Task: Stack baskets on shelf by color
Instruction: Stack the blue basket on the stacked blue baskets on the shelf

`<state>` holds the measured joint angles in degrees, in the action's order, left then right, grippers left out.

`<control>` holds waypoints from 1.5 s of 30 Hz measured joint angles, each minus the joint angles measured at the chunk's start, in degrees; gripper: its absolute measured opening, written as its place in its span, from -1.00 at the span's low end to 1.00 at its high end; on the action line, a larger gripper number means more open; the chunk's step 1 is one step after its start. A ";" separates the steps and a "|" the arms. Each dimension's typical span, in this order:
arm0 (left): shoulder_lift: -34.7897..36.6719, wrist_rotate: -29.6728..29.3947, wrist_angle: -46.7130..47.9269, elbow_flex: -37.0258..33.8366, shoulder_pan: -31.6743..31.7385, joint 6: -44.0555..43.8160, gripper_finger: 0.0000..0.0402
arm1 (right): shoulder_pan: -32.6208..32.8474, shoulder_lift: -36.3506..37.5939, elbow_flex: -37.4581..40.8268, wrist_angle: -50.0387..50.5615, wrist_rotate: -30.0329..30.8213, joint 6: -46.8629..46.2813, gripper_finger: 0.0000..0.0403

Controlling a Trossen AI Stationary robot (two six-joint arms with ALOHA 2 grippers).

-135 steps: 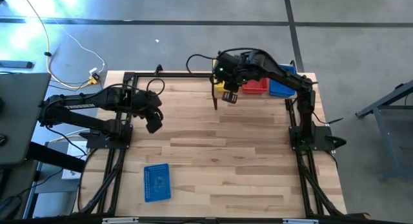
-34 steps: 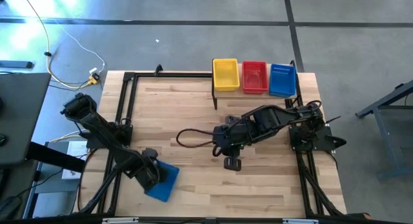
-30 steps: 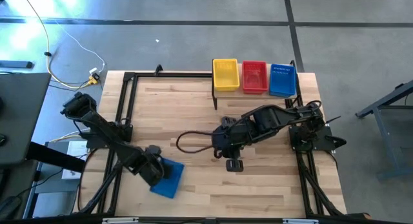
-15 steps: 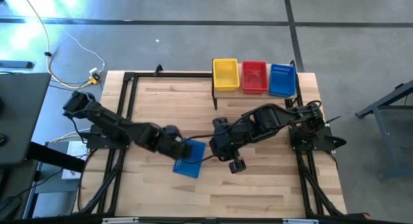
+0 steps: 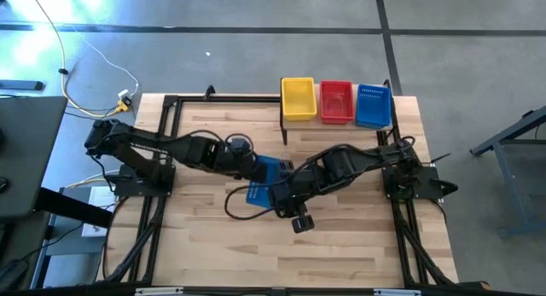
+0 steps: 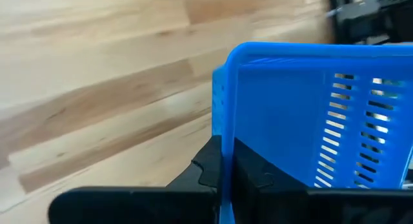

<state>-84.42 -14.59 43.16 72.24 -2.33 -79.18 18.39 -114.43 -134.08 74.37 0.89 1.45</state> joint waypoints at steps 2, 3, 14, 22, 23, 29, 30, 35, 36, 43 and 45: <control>0.00 0.48 -0.01 1.37 1.19 1.41 -0.99 | 0.00 -0.98 0.00 0.13 0.02 0.04 -0.28; 0.00 1.16 0.04 2.00 1.79 2.17 -0.99 | 0.00 -1.36 0.00 0.15 0.09 0.03 -0.28; 0.00 5.55 0.41 4.71 5.01 5.46 -0.99 | -0.02 -5.56 0.00 2.93 6.64 -1.53 -0.28; 0.00 8.42 0.28 4.71 5.05 6.36 -1.00 | -0.25 -7.99 0.00 6.79 9.62 -6.34 -0.28; 0.00 8.79 0.32 4.71 5.05 6.42 -1.00 | -0.36 -8.20 0.00 6.80 9.60 -7.32 -0.28; 0.00 9.49 -0.05 4.71 5.01 8.64 -0.99 | -0.42 -9.04 0.00 8.23 9.37 -12.24 -0.51; 0.00 9.53 -0.10 4.71 5.01 9.10 -0.99 | -0.44 -9.27 0.00 8.30 9.16 -12.94 -0.59; 0.00 9.86 0.37 4.69 4.97 10.63 -0.93 | -0.61 -9.44 0.00 8.44 8.52 -14.79 -0.95; 0.00 9.84 0.34 4.69 4.94 10.72 -0.91 | -0.61 -9.44 0.00 8.44 8.65 -15.32 -0.94; 0.00 9.97 0.71 4.69 4.92 13.44 -0.74 | -0.56 -9.44 0.00 9.18 8.57 -19.02 -0.98; 0.00 10.06 0.66 4.69 4.90 13.56 -0.67 | -0.31 -9.44 0.00 9.24 8.54 -20.09 -0.99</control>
<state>-84.42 -4.53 43.82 76.93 2.57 -65.61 18.08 -123.87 -134.08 83.61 9.43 -18.63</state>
